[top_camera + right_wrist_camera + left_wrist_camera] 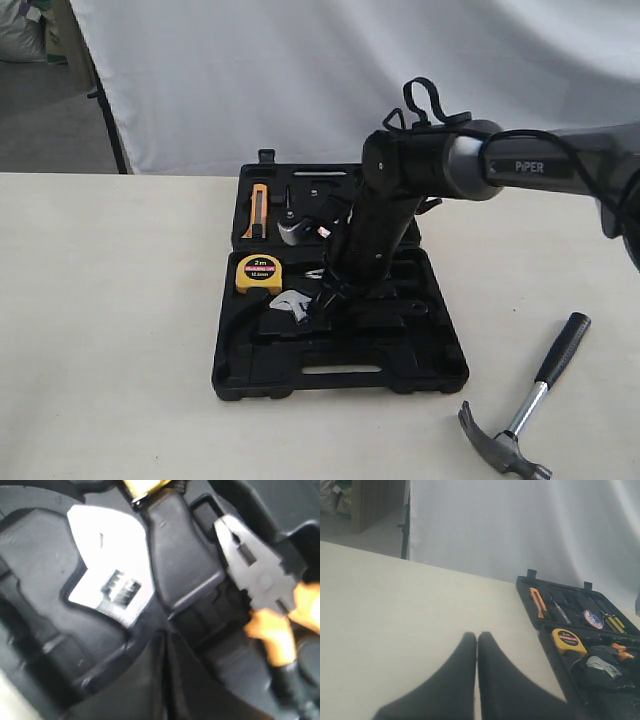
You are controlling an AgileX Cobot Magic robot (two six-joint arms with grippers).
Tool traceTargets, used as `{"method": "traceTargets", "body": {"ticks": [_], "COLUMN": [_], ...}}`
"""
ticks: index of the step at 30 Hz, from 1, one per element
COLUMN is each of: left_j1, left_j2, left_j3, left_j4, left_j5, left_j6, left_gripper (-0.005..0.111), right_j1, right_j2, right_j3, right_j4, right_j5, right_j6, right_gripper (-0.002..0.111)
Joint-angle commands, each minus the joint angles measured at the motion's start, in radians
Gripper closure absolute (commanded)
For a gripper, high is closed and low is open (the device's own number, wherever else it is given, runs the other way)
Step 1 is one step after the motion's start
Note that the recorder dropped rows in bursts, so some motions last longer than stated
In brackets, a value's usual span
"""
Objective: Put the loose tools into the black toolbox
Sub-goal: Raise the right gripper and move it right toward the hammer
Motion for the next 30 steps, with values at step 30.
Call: {"method": "traceTargets", "body": {"ticks": [30], "left_j1": [0.025], "left_j2": [-0.003], "left_j3": [-0.003], "left_j4": [0.004], "left_j5": [-0.007], "left_j6": [-0.005], "left_gripper": [0.106], "right_j1": [-0.003], "right_j2": [-0.447], "right_j3": [0.138], "right_j4": [-0.053], "right_j5": [0.265], "right_j6": [0.172], "right_gripper": [0.108]}}
